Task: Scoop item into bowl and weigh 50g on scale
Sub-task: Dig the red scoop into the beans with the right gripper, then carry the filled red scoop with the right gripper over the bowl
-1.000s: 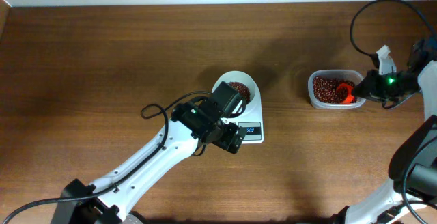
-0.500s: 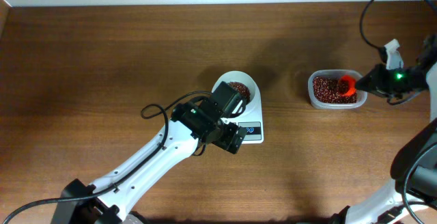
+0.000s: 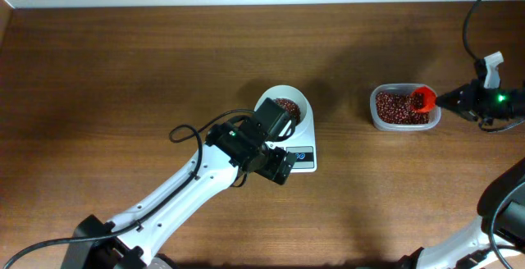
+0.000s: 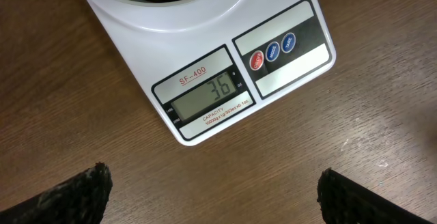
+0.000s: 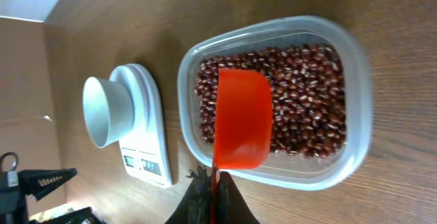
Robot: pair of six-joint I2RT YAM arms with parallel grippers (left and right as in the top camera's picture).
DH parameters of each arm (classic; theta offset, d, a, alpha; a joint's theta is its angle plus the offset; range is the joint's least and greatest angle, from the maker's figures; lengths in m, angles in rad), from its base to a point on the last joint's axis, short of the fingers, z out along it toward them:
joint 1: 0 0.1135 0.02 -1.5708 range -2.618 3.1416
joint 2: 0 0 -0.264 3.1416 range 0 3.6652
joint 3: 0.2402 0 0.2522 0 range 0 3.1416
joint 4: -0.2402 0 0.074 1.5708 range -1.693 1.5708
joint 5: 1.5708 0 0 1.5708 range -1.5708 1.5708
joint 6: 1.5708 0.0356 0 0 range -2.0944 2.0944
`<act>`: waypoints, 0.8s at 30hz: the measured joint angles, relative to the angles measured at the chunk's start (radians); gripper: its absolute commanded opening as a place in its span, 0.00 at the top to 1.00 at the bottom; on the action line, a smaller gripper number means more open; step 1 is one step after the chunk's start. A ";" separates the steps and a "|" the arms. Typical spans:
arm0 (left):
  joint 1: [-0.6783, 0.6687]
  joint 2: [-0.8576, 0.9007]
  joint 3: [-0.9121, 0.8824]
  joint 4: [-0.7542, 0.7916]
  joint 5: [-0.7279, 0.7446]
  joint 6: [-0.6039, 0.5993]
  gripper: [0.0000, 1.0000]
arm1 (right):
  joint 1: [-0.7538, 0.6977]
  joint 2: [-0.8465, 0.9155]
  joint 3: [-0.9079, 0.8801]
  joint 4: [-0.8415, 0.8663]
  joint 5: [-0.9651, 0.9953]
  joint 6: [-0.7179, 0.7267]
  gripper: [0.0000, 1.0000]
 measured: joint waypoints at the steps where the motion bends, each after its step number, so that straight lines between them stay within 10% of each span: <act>1: 0.000 0.000 0.000 0.000 0.000 0.000 0.01 | 0.000 0.000 0.000 -0.003 -0.008 -0.005 0.96; 24: 0.000 0.000 0.000 0.000 0.000 0.000 0.01 | 0.557 0.000 0.001 0.138 -0.180 0.081 0.96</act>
